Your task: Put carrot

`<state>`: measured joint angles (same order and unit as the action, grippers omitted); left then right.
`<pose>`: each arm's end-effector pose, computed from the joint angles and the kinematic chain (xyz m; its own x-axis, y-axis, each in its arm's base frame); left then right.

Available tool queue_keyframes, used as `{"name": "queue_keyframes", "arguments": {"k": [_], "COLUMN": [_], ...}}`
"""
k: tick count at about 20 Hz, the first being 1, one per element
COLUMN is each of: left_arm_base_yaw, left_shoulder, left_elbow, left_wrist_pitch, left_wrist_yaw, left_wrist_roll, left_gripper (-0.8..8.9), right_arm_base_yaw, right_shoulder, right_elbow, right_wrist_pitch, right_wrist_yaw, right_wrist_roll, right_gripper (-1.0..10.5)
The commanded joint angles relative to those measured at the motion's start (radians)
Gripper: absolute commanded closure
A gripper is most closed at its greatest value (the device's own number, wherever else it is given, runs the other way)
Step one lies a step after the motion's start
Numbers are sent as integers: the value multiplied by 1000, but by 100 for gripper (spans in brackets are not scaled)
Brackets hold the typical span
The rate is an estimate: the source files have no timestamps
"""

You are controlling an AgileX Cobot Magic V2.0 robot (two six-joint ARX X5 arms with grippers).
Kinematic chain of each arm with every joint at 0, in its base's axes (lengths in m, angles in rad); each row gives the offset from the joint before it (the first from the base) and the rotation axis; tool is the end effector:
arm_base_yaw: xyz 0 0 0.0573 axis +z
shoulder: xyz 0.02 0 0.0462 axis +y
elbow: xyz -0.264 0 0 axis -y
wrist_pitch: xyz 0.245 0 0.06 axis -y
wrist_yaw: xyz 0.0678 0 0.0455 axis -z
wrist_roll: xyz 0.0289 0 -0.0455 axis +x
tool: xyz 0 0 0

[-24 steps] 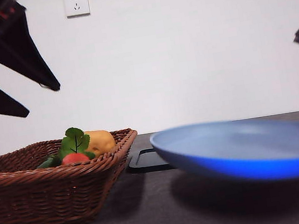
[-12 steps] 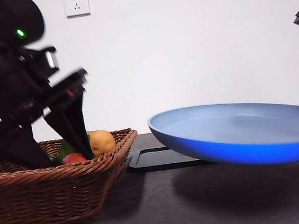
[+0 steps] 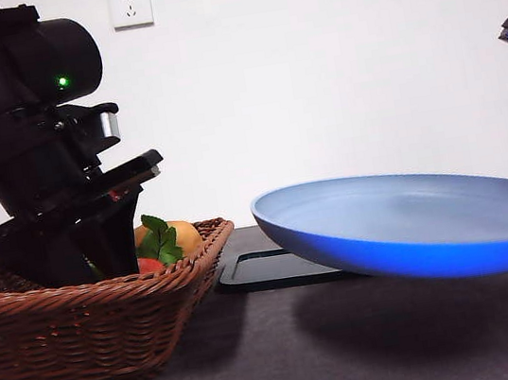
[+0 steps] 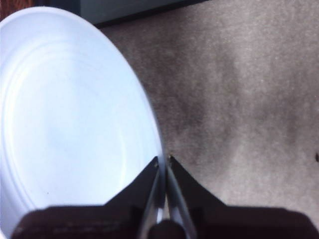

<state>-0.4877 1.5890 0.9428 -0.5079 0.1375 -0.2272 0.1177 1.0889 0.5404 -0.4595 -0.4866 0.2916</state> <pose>0.2593 -0.1420 0.1797 0.2900 -0.3090 -0.9058 0.3180 0.9238 -0.2133 0.1849 0.0355 0.1819 0.4134 0.5198 -0.7476 -0.0953 0.8412 0.5322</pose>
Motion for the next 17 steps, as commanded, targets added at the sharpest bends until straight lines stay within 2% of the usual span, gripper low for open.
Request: {"name": "queue_keyframes", "arguments": {"k": [1,6,9,13,14,15,17], "left_arm_base_yaw": [-8,-1,-3,-54,-82,-118,-211], "left_shoulder": [12,-94,-200,-250,-249,-248,-231], "left_elbow": [14,26,54,119,121,121,121], "left_wrist_pitch": [-4,-93,-85,80,151,210,286], "left_wrist_yaw": [-5,7,118,351,382,374,297], "left_wrist_roll": [23,48,47,-16,-16,-16,-13], "left_gripper": [689,689,689,688,688,688,688], "right_arm_base_yaw": [2,2,2,2,3,3,3], "right_shoulder": [4,4,4,4,4,4,4], "right_elbow": [14,14,14,14,14,14,14], "right_wrist_pitch": [18,18,18,18,18,18,17], "right_wrist_yaw": [-4,-4,-3,-3,-3,-4,-5], "right_wrist_roll": [6,6,6,7,7,7,7], "right_gripper": [943,943,943,943,943,943,943]}}
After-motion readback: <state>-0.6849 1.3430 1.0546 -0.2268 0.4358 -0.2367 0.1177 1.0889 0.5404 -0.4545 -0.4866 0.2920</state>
